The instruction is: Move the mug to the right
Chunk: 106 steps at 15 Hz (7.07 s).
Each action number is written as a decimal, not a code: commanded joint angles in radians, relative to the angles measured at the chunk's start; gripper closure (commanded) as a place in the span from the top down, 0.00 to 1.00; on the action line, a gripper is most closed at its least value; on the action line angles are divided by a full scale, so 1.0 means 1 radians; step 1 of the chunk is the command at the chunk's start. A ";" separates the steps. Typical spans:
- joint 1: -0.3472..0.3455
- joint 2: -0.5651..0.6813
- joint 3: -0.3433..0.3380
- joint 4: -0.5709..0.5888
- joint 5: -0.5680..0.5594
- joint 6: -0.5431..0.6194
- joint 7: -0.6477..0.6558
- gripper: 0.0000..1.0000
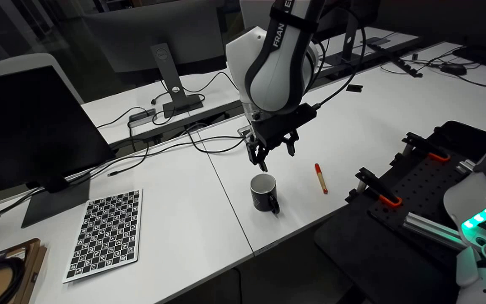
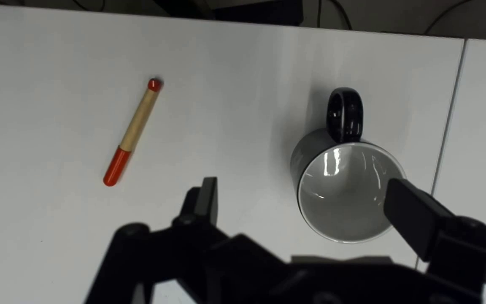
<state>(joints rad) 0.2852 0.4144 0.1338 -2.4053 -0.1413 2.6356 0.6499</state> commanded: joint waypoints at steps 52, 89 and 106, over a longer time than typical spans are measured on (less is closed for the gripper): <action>0.096 0.225 -0.155 0.165 0.294 0.294 -0.205 0.02; -0.286 0.388 -0.301 0.530 0.432 -0.069 0.014 0.02; -0.468 0.499 -0.329 0.607 0.456 -0.073 -0.012 0.02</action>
<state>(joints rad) -0.1463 0.8853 -0.2082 -1.8429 0.2789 2.5851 0.6553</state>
